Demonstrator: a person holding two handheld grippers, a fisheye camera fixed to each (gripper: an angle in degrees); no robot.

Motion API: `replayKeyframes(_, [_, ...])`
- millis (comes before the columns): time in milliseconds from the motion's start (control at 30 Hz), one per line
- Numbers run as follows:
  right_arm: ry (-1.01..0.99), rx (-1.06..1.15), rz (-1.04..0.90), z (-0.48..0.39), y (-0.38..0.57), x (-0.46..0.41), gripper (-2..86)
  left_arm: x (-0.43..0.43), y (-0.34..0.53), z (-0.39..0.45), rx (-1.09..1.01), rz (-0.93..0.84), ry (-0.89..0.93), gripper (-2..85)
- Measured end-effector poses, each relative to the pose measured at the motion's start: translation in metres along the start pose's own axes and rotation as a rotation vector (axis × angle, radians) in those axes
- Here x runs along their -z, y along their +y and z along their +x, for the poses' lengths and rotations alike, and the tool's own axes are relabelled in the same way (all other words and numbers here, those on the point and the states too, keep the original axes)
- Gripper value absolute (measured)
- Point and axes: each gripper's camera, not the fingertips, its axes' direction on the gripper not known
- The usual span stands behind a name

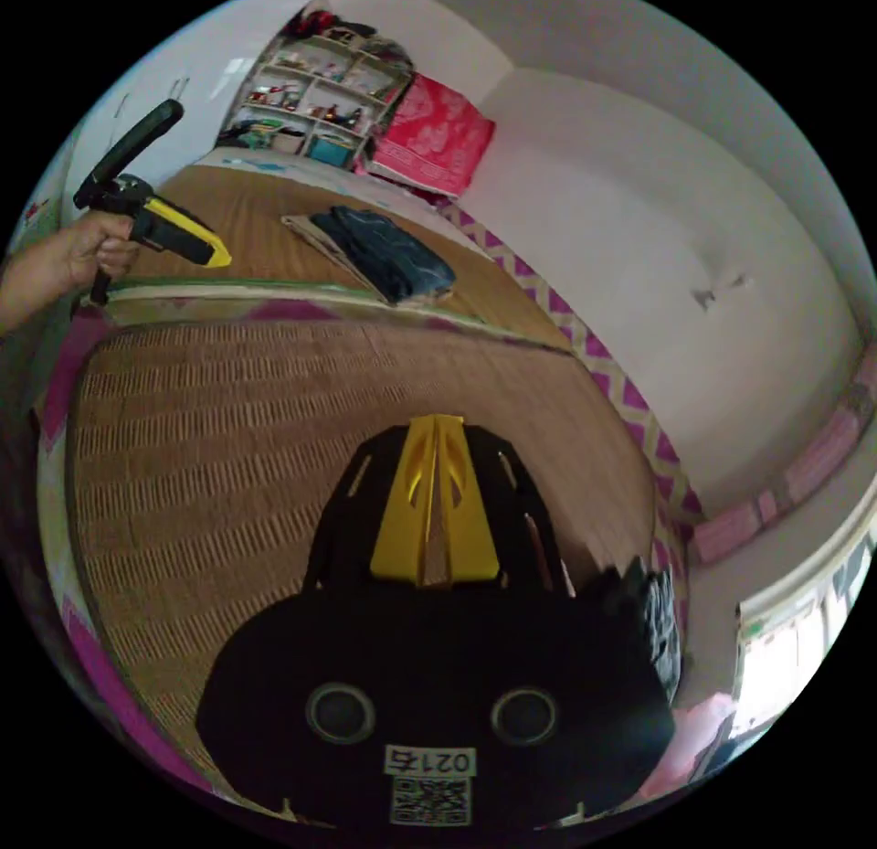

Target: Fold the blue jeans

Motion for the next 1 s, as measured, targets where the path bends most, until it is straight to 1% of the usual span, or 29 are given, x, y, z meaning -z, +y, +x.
replayKeyframes(133, [-0.088, 0.059, 0.045, -0.041, -0.095, -0.036, 1.3, 0.020, 0.032, -0.052, 0.104, -0.006, -0.141, -1.0])
replayKeyframes(200, [-0.151, 0.104, 0.041, -0.062, -0.158, -0.064, 6.4, 0.023, 0.049, -0.078, 0.171, -0.029, -0.205, -1.0])
replayKeyframes(300, [-0.232, 0.146, 0.065, -0.083, -0.229, -0.100, 9.5, 0.022, 0.060, -0.102, 0.265, -0.095, -0.236, -1.0])
replayKeyframes(400, [-0.213, 0.204, 0.086, -0.107, -0.290, -0.132, 10.4, 0.021, 0.064, -0.111, 0.303, -0.136, -0.242, -1.0])
replayKeyframes(500, [-0.208, 0.287, 0.068, -0.132, -0.340, -0.162, 11.1, 0.019, 0.067, -0.108, 0.291, -0.168, -0.293, -1.0])
replayKeyframes(633, [-0.214, 0.325, 0.021, -0.155, -0.391, -0.195, 12.3, 0.022, 0.073, -0.107, 0.282, -0.170, -0.330, -1.0])
replayKeyframes(767, [-0.334, 0.309, -0.033, -0.173, -0.433, -0.224, 13.5, 0.029, 0.082, -0.115, 0.304, -0.160, -0.311, -1.0])
replayKeyframes(800, [-0.334, 0.311, -0.058, -0.180, -0.442, -0.233, 13.3, 0.031, 0.085, -0.116, 0.307, -0.159, -0.307, -1.0])
replayKeyframes(867, [-0.281, 0.333, -0.072, -0.193, -0.449, -0.243, 12.1, 0.033, 0.088, -0.119, 0.311, -0.158, -0.304, -1.0])
replayKeyframes(933, [-0.216, 0.339, -0.073, -0.206, -0.451, -0.252, 8.9, 0.035, 0.091, -0.120, 0.309, -0.159, -0.310, -1.0])
replayKeyframes(1000, [-0.161, 0.330, -0.034, -0.215, -0.449, -0.254, 5.2, 0.037, 0.094, -0.121, 0.303, -0.162, -0.322, -1.0])
